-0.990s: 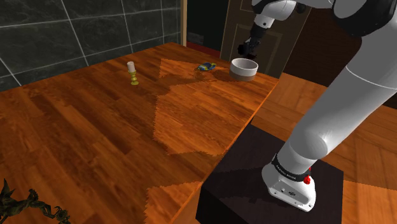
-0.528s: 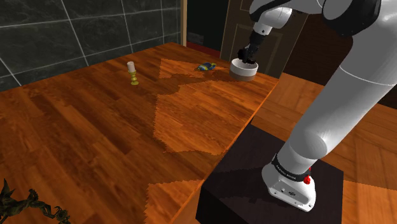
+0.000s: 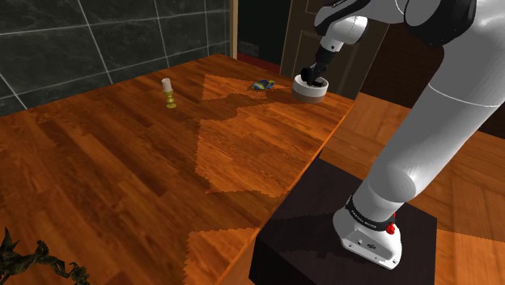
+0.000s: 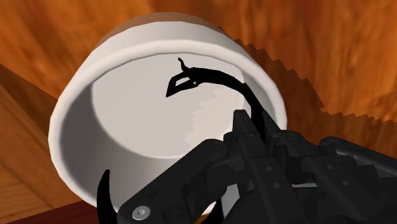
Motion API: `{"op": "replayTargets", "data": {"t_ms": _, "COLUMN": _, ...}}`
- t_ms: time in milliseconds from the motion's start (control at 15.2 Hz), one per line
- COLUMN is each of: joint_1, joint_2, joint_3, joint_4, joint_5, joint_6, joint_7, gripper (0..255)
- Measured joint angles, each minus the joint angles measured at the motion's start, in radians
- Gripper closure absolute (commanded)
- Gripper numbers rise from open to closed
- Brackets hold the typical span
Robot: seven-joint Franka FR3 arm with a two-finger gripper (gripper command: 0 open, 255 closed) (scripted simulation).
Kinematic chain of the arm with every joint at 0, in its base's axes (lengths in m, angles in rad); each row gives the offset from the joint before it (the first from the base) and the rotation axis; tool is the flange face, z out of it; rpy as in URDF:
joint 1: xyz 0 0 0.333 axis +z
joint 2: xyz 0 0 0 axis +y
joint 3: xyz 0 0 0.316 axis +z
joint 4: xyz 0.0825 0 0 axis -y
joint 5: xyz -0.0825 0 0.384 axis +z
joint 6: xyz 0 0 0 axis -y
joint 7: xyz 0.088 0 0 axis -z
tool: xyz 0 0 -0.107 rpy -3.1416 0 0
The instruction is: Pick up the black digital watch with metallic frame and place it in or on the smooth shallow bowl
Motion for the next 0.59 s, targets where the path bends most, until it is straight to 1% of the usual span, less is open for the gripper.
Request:
{"op": "replayTargets", "data": {"t_ms": 198, "joint_1": 0.000, "joint_2": 0.000, "joint_3": 0.000, "joint_4": -0.001, "joint_5": 0.000, "joint_6": 0.001, "joint_7": 0.000, "gripper": 255}}
{"op": "replayTargets", "data": {"t_ms": 264, "joint_1": 0.000, "joint_2": 0.000, "joint_3": 0.000, "joint_4": -0.001, "joint_5": 0.001, "joint_6": 0.001, "joint_7": -0.001, "gripper": 0}}
{"op": "replayTargets", "data": {"t_ms": 594, "joint_1": -0.001, "joint_2": 0.002, "joint_3": 0.000, "joint_4": -0.002, "joint_5": 0.001, "joint_6": 0.001, "joint_7": -0.001, "gripper": 0}}
